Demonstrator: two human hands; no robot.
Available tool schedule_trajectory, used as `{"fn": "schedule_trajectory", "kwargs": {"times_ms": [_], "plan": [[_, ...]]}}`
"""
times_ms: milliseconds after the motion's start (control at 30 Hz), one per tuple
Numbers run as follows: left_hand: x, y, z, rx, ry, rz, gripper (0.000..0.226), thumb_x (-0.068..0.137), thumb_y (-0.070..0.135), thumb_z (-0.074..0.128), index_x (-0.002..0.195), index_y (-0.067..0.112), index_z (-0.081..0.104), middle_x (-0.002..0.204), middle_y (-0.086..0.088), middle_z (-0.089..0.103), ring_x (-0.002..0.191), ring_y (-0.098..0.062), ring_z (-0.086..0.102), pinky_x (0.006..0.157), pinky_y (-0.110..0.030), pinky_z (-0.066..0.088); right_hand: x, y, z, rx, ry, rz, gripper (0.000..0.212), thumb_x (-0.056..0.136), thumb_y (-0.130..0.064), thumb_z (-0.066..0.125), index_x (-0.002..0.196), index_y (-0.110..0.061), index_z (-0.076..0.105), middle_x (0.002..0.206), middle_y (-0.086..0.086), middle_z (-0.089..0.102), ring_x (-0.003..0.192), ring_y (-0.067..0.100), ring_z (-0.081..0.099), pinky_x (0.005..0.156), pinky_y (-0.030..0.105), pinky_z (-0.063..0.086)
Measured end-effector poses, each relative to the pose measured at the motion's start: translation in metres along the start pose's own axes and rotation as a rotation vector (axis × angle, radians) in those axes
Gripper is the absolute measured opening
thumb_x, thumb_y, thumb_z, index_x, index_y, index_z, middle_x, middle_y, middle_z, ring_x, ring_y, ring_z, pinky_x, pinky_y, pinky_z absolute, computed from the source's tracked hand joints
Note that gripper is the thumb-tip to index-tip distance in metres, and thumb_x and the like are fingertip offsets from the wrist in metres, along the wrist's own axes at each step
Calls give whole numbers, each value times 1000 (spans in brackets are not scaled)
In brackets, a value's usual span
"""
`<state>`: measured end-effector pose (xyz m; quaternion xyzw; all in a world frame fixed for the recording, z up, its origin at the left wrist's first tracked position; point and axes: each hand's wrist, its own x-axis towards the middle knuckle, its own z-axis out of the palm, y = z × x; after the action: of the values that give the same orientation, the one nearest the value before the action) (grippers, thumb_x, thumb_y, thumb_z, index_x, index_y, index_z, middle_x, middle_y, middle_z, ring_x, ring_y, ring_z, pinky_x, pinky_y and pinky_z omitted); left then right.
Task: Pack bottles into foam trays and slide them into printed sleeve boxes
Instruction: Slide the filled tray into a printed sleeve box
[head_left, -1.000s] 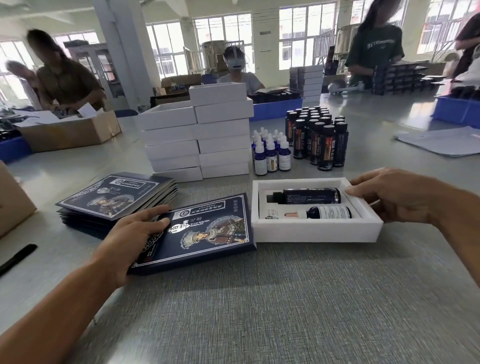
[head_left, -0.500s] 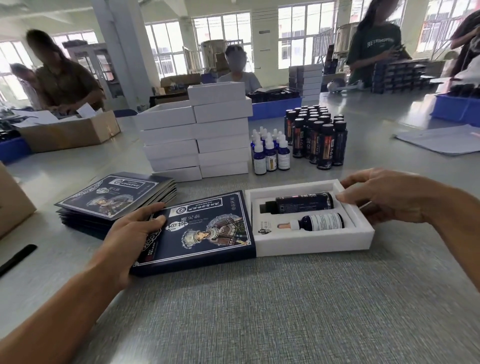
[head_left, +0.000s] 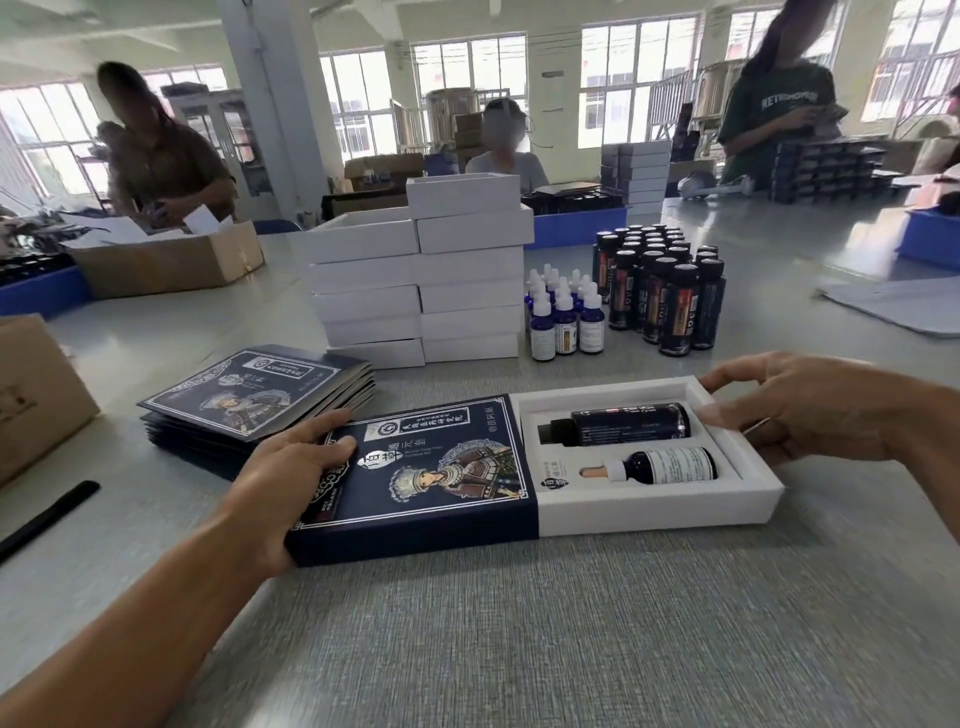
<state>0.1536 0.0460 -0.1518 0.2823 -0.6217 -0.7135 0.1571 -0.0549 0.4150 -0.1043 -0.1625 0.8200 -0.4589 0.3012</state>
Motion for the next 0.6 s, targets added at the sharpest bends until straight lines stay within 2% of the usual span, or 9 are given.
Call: {"fn": "schedule_trajectory", "kwargs": {"times_ms": [100,167,233,333,400,500,600], "plan": [[3,2,0,16,-25,-20,31,89,9,64,101,36,75,97,-10,75,76,-33,73,56,-41,58,2,-4,3,-38,-33,-1,46,75,-23,78,118,-25,64,108,16,74,100,37,71,92,51,53],[4,2,-1,20,-25,-26,31,88,9,64,101,36,75,99,-9,75,78,-34,73,57,-42,58,4,-7,5,-63,-32,-1,42,79,-24,75,119,-27,63,106,14,75,96,35,73,84,48,57],[5,2,-1,19,-17,-24,31,89,10,65,100,36,75,104,-10,74,79,-34,73,58,-42,58,5,-8,6,-113,-5,-9,33,85,-25,71,118,-31,63,101,8,77,87,26,75,71,39,58],[5,2,-1,41,13,4,27,88,13,68,98,37,74,110,-6,70,78,-31,73,54,-39,57,6,-10,12,-213,53,-3,18,93,-28,64,110,-36,65,92,0,78,77,19,75,62,31,57],[4,3,1,54,29,30,25,89,14,68,101,35,72,104,-3,73,75,-27,74,51,-35,57,6,-11,18,-256,94,20,14,96,-27,62,107,-33,67,85,-1,78,72,17,75,56,28,57],[1,2,3,123,42,76,28,90,16,66,112,34,66,101,2,74,76,-21,74,53,-31,57,5,-14,23,-307,144,62,13,97,-23,61,105,-25,71,80,0,78,64,16,75,51,25,55],[-2,-1,7,156,15,100,30,92,16,64,117,32,64,86,8,75,75,-19,74,52,-27,56,-1,-14,26,-367,185,92,14,98,-19,60,102,-20,73,73,1,77,57,15,73,45,23,53]]}}
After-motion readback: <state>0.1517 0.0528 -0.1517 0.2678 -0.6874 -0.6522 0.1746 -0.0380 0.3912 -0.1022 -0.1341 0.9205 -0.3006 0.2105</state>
